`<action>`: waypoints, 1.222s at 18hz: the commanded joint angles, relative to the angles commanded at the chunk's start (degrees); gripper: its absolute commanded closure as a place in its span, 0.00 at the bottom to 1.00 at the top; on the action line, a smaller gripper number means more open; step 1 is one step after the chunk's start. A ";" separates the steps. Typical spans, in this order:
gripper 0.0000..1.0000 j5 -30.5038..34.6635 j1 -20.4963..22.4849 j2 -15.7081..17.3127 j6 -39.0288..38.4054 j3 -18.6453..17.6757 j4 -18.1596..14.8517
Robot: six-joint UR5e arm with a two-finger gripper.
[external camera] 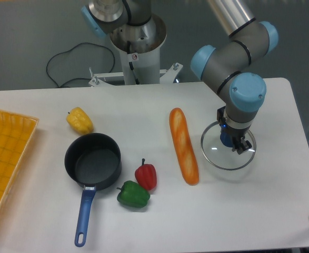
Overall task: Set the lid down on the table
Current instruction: 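Lower the glass lid flat onto the table surface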
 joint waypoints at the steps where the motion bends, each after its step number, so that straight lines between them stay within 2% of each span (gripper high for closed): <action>1: 0.37 -0.09 0.18 -0.18 0.09 0.18 -0.09; 9: 0.37 -0.18 0.18 -2.55 0.44 0.53 0.09; 22: 0.37 -0.35 0.18 -3.69 0.44 0.53 0.70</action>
